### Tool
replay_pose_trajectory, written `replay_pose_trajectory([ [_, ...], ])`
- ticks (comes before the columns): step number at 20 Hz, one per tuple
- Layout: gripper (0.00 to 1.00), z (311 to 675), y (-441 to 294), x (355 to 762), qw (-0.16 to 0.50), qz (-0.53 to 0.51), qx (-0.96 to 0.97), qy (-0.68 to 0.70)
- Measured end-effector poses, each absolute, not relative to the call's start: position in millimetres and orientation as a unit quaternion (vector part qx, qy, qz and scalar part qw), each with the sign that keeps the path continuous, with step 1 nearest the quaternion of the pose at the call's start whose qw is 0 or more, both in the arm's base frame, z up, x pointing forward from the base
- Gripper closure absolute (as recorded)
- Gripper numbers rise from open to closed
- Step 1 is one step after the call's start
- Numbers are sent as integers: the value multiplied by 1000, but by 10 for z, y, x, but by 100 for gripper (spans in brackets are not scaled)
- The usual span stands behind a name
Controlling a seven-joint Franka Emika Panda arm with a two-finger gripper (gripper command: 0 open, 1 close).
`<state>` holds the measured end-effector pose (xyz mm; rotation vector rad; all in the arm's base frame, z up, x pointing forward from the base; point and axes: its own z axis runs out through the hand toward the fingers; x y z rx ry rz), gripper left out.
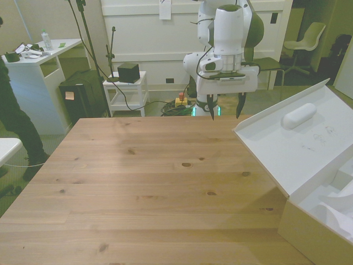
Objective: Close the box
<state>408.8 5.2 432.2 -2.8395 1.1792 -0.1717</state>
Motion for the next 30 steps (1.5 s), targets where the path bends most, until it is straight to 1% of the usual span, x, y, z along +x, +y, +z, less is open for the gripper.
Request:
replay_pose_trajectory([
  [6, 0, 4327, 155, 4125, 30, -63, -926, 372],
  [11, 0, 4610, 366, 4400, 43, -90, -931, 351],
  [17, 0, 4857, 524, 4950, 52, -121, -938, 319],
  [25, 0, 5475, 808, 5758, 56, -189, -942, 270],
  [28, 0, 5754, 936, 6079, 62, -202, -942, 260],
  [30, 0, 5876, 1006, 6269, 62, -206, -943, 255],
])
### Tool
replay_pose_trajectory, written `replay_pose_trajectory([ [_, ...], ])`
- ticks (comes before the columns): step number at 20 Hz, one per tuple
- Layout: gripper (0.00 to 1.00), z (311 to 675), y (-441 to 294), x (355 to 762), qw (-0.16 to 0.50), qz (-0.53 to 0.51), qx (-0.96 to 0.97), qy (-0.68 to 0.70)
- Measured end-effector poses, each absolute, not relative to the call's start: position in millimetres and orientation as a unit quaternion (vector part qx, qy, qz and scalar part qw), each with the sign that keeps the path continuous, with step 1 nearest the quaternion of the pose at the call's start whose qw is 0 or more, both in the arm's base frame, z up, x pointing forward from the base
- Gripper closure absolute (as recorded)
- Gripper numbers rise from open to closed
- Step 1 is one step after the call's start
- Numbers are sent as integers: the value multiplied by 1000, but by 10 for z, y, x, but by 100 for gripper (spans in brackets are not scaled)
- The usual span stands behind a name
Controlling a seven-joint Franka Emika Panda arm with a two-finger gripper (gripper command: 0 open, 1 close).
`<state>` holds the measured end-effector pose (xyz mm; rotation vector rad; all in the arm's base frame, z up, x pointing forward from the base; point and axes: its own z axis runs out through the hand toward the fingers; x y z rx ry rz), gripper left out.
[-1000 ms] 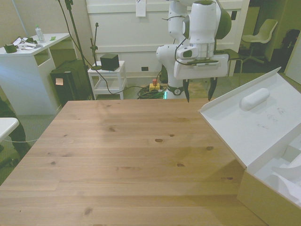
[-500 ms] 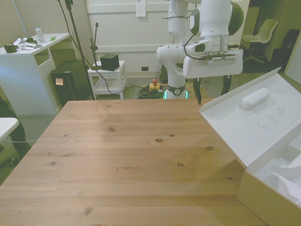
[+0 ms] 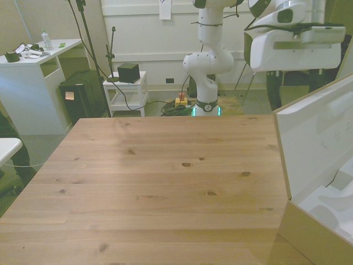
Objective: Close the box
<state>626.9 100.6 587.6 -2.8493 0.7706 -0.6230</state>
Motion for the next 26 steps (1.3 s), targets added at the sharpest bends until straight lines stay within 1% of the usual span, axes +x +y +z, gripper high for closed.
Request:
replay_pose_trajectory([
  [4, 0, 6017, 1067, 6662, 66, -221, -940, 252],
  [8, 0, 6213, 954, 6946, 71, -230, -935, 260],
  [12, 0, 6201, 946, 7159, 64, -227, -936, 262],
  [15, 0, 6167, 1026, 7237, 62, -227, -937, 257],
  [19, 0, 6169, 1018, 7168, 54, -217, -939, 262],
  [23, 0, 6268, 655, 6851, 41, -196, -933, 300],
  [24, 0, 6239, 499, 6776, 37, -187, -930, 314],
  [26, 0, 6069, 199, 6650, 31, -164, -926, 339],
])
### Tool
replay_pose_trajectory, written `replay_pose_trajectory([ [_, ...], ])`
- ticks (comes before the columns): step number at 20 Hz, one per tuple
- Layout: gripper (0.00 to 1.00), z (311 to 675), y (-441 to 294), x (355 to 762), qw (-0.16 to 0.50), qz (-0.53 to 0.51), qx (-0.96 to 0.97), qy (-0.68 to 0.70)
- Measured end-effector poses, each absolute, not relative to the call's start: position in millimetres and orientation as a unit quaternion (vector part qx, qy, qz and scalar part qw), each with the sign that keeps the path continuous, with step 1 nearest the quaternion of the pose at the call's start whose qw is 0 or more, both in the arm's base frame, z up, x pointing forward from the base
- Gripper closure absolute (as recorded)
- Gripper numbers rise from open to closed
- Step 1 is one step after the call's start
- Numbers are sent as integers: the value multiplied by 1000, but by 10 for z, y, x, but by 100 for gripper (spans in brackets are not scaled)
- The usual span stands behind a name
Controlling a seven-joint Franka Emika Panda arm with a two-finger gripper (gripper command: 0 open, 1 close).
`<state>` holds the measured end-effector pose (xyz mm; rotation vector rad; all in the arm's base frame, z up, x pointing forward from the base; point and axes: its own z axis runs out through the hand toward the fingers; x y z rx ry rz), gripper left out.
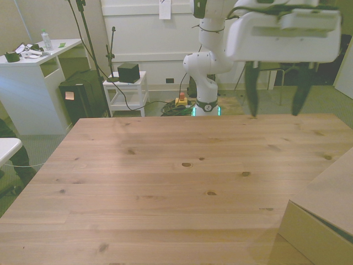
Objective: Close the box
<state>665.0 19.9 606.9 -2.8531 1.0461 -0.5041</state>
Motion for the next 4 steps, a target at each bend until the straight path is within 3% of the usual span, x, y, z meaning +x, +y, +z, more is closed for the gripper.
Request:
replay_pose_trajectory([
  [4, 0, 5506, -386, 6396, 31, -102, -915, 389],
])
